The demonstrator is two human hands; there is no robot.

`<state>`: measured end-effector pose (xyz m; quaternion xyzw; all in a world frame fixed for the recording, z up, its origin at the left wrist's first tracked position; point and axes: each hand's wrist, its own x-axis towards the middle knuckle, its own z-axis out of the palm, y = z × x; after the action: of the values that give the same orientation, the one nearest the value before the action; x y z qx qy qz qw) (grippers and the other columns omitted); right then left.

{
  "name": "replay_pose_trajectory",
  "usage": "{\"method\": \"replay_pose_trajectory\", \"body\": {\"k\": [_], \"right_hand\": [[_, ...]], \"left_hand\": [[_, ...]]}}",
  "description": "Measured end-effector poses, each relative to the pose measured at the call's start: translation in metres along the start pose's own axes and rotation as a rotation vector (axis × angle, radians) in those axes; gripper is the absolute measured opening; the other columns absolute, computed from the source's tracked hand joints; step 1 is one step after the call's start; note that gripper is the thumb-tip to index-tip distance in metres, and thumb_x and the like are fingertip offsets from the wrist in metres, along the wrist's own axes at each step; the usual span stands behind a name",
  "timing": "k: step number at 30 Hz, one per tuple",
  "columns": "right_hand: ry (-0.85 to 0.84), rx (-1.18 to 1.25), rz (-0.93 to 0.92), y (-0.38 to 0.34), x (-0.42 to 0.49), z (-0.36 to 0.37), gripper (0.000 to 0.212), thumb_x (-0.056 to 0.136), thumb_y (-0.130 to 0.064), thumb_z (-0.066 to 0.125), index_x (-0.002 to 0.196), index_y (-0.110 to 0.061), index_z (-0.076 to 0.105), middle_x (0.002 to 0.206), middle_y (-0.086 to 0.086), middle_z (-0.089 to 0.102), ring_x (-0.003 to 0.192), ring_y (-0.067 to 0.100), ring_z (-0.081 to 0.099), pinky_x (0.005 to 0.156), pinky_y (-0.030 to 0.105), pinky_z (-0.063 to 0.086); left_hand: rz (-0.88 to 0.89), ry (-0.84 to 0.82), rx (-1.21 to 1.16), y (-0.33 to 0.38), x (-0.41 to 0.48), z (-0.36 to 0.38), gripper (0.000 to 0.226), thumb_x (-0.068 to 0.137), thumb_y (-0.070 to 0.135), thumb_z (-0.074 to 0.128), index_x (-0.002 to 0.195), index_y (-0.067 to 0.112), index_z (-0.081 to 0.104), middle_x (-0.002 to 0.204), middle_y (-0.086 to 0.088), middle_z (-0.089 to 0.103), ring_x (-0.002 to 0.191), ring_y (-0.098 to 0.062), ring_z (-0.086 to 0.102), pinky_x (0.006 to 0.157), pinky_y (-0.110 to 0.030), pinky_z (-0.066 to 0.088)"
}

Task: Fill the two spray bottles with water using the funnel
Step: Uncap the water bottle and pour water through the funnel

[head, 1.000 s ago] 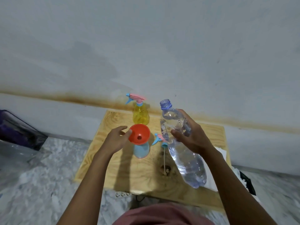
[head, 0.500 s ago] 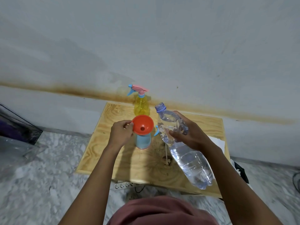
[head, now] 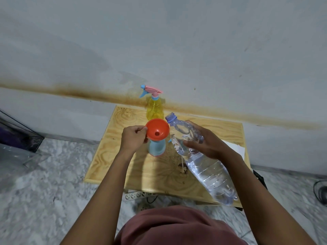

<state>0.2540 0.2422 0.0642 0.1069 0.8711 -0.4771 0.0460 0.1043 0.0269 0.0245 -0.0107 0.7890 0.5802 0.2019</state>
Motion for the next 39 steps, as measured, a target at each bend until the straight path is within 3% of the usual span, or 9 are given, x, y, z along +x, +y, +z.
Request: {"method": "replay_pose_trajectory", "body": {"k": [3,6,9,12,19,26,33,36,39], "right_hand": [[-0.022,-0.022,0.012,-0.0027,0.0018,-0.0004,0.078,0.083,-0.052,0.070,0.150,-0.035,0.033,0.139,-0.023,0.046,0.122,0.003,0.053,0.099,0.030,0.047],[-0.039,-0.025,0.034,-0.0046,0.0028,-0.0018,0.072,0.087,-0.040,0.070,0.150,-0.033,0.034,0.126,-0.033,0.044,0.107,-0.011,0.052,0.089,0.015,0.044],[-0.062,-0.024,0.036,-0.0063,0.0024,-0.0026,0.070,0.088,-0.040,0.069,0.149,-0.033,0.036,0.128,-0.026,0.051,0.103,-0.010,0.056,0.083,0.011,0.047],[-0.077,-0.051,0.042,-0.0048,0.0034,-0.0031,0.070,0.087,-0.044,0.069,0.148,-0.034,0.037,0.134,-0.020,0.050,0.110,-0.002,0.056,0.090,0.021,0.043],[-0.103,-0.059,0.046,-0.0074,0.0021,-0.0038,0.050,0.089,-0.036,0.068,0.129,-0.050,0.041,0.100,-0.036,0.058,0.086,-0.022,0.059,0.070,0.007,0.044],[-0.118,-0.009,0.042,-0.0045,0.0017,-0.0045,0.052,0.087,-0.037,0.071,0.114,-0.070,0.041,0.099,-0.035,0.066,0.091,-0.003,0.069,0.076,0.024,0.058],[-0.117,0.062,0.057,-0.0056,0.0002,-0.0044,0.064,0.088,-0.031,0.072,0.137,-0.049,0.035,0.098,-0.026,0.064,0.079,0.002,0.072,0.066,0.025,0.059],[-0.127,0.066,0.031,-0.0060,0.0001,-0.0055,0.056,0.089,-0.028,0.072,0.121,-0.060,0.039,0.098,-0.023,0.066,0.077,0.003,0.073,0.064,0.024,0.059],[-0.124,0.080,0.040,-0.0060,0.0017,-0.0048,0.059,0.087,-0.030,0.073,0.127,-0.057,0.040,0.110,-0.028,0.060,0.083,0.005,0.073,0.067,0.031,0.061]], "left_hand": [[-0.005,-0.001,-0.014,0.0008,-0.0005,-0.0001,0.021,0.096,0.011,0.063,0.077,0.017,0.072,0.066,-0.007,0.067,0.055,-0.017,0.065,0.080,-0.048,0.062],[-0.007,-0.004,-0.018,0.0019,-0.0018,-0.0004,0.019,0.096,0.011,0.063,0.081,0.015,0.073,0.066,-0.009,0.067,0.053,-0.016,0.064,0.080,-0.047,0.062],[-0.001,-0.006,-0.021,0.0024,-0.0025,-0.0005,0.020,0.096,0.011,0.062,0.079,0.016,0.072,0.068,-0.010,0.068,0.055,-0.018,0.065,0.080,-0.046,0.062],[-0.001,-0.006,-0.023,0.0028,-0.0027,0.0001,0.016,0.097,0.011,0.062,0.086,0.010,0.074,0.071,-0.013,0.068,0.060,-0.022,0.065,0.081,-0.048,0.061],[0.001,-0.002,-0.006,0.0042,-0.0042,0.0008,0.019,0.097,0.012,0.062,0.081,0.013,0.073,0.072,-0.013,0.069,0.062,-0.022,0.067,0.081,-0.047,0.062],[-0.003,0.000,-0.018,0.0013,-0.0025,0.0012,0.026,0.096,0.012,0.062,0.073,0.021,0.072,0.069,-0.011,0.069,0.063,-0.023,0.067,0.082,-0.050,0.061],[-0.002,0.011,-0.021,0.0006,-0.0032,0.0021,0.019,0.096,0.013,0.063,0.080,0.016,0.073,0.070,-0.011,0.069,0.062,-0.022,0.066,0.082,-0.050,0.061],[0.000,0.011,-0.022,0.0000,-0.0030,0.0020,0.019,0.096,0.013,0.063,0.080,0.016,0.073,0.070,-0.012,0.069,0.063,-0.023,0.066,0.082,-0.051,0.061],[0.005,0.014,-0.021,-0.0001,-0.0030,0.0016,0.021,0.096,0.013,0.063,0.077,0.018,0.072,0.070,-0.012,0.069,0.064,-0.025,0.067,0.082,-0.051,0.061]]}}
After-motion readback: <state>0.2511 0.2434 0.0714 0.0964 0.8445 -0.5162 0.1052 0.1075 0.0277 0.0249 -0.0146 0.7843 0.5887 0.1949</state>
